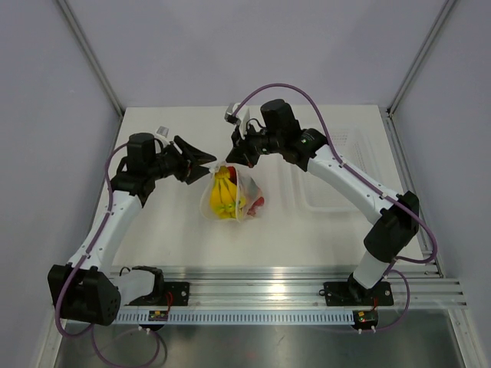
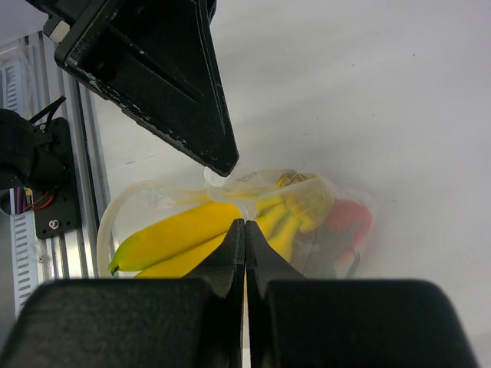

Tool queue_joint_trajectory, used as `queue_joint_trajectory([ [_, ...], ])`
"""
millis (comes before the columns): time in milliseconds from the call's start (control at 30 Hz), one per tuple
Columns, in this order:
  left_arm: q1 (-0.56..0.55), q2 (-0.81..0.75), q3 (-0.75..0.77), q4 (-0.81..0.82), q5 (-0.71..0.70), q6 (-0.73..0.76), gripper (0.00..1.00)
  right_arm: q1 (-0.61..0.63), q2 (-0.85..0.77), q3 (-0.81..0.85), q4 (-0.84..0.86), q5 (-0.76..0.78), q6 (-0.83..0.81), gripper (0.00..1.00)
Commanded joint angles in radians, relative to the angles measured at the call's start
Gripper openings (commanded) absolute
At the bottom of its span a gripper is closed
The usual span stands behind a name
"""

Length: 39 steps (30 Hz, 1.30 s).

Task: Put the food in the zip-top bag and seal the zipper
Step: Adjust the zipper food storage bag at the center of the board.

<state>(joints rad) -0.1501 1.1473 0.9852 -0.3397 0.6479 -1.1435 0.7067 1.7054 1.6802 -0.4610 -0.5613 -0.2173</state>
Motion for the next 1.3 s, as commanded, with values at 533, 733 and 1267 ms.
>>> queue_joint_trajectory([
  [533,-0.003,0.026,-0.071,0.108,0.090,-0.038,0.19,-0.007,0.014,0.062,0.005,0.001,-0.016,0.00],
  [733,-0.005,0.039,-0.065,0.133,0.110,-0.047,0.00,-0.007,0.016,0.079,-0.030,0.021,-0.017,0.04],
  [1267,0.007,-0.075,0.013,0.097,-0.036,-0.124,0.00,0.097,-0.415,-0.303,0.071,0.419,0.096,0.99],
])
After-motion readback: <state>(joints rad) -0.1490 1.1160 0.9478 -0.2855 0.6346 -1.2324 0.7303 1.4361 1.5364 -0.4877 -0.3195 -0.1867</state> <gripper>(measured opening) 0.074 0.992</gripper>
